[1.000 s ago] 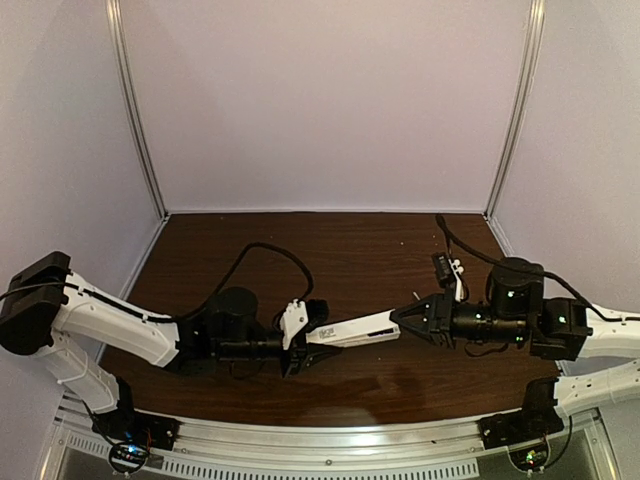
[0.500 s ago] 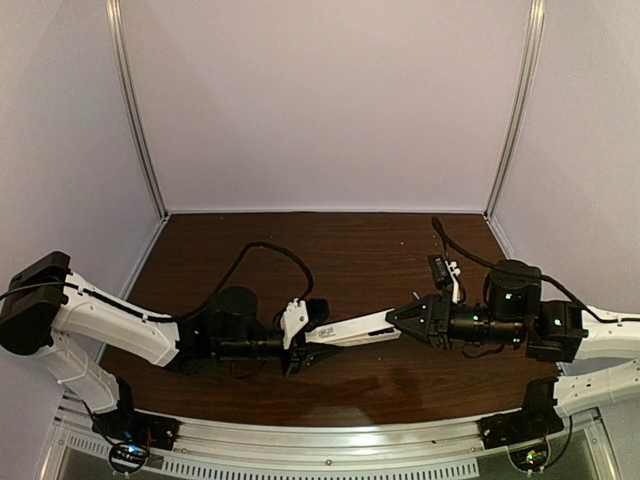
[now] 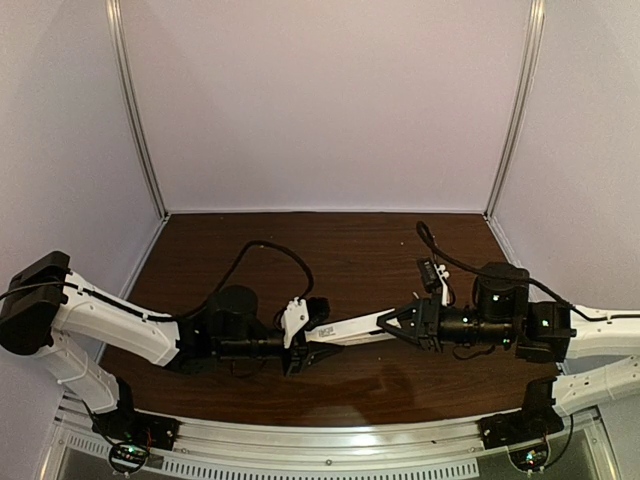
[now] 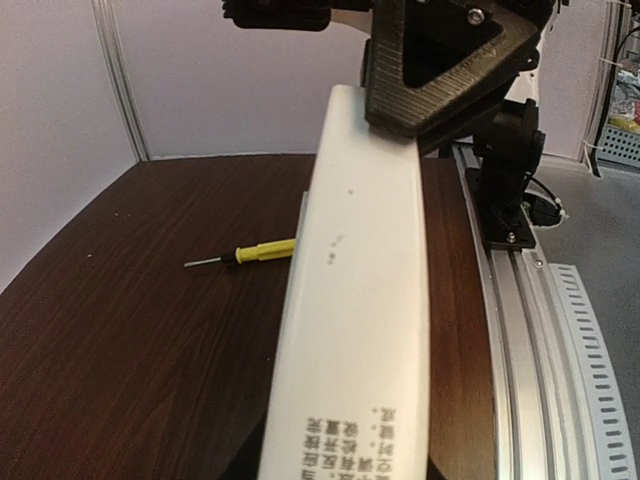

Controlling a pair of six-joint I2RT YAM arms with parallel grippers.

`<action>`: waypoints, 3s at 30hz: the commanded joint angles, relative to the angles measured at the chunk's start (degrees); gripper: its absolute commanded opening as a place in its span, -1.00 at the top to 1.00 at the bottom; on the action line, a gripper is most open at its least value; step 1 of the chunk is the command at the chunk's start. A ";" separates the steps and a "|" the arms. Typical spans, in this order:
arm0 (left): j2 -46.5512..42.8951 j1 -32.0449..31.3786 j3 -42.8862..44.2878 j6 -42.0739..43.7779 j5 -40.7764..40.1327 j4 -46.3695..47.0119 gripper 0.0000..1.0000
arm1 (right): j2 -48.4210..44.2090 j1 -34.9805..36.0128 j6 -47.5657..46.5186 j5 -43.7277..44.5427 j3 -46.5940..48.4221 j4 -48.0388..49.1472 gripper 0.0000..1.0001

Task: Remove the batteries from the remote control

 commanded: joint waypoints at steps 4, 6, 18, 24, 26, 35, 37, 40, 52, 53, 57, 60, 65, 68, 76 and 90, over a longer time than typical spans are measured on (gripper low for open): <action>0.25 0.01 1.67 0.66 1.04 4.19 1.00 | 1.95 0.36 -0.26 -1.54 -0.39 3.07 0.72; 0.26 -0.06 1.67 0.70 1.13 4.19 1.00 | 2.44 0.37 -0.34 -1.63 -0.18 3.17 0.71; 0.39 -0.05 1.67 0.64 1.63 4.37 1.00 | 2.27 0.36 -0.71 -0.04 -0.36 3.33 0.92; -0.38 -0.06 1.13 0.45 1.75 4.72 1.00 | 0.73 0.36 -0.64 1.05 -0.37 2.02 1.00; -0.89 0.00 0.74 0.28 1.89 5.06 1.00 | -0.61 0.28 -0.75 2.16 -0.35 0.85 1.00; -2.86 -0.05 -0.61 -0.32 2.09 5.99 1.00 | -7.73 -0.07 -2.91 9.48 1.39 -6.84 1.00; -2.83 -0.06 -0.70 -0.40 2.02 6.03 1.00 | -8.57 -0.13 -3.43 9.97 1.95 -7.98 1.00; -2.91 -0.06 -0.70 -0.50 2.11 6.03 1.00 | -9.83 -0.22 -3.85 10.79 2.21 -8.93 1.00; -3.20 -0.05 -0.88 -0.59 2.01 5.97 1.00 | -11.56 -0.43 -7.43 14.83 5.74 -12.54 1.00; -3.27 -0.01 -0.88 -0.59 2.01 5.92 1.00 | -11.55 -0.43 -8.21 17.24 6.55 -14.48 1.00; -3.61 -0.01 -1.05 -0.50 1.90 5.89 1.00 | -12.06 -0.43 -11.04 24.71 9.58 -21.42 1.00; -3.69 -0.05 -1.11 -0.42 1.93 5.91 1.00 | -12.68 -0.51 -13.35 30.69 11.44 -25.92 1.00; -3.64 -0.05 -1.06 -0.44 2.15 5.95 1.00 | -12.91 -0.50 -17.21 41.01 14.48 -33.42 1.00; -3.64 -0.06 -1.14 -0.50 2.16 6.00 1.00 | -11.70 -0.66 -18.20 47.79 15.80 -37.53 1.00; -3.33 -0.04 -1.06 -0.50 2.22 6.08 1.00 | -3.65 -2.63 -21.70 60.96 21.08 -47.79 1.00; -3.01 0.02 -0.97 -0.51 2.51 5.79 1.00 | 18.07 -19.31 -30.21 59.28 26.31 -49.72 1.00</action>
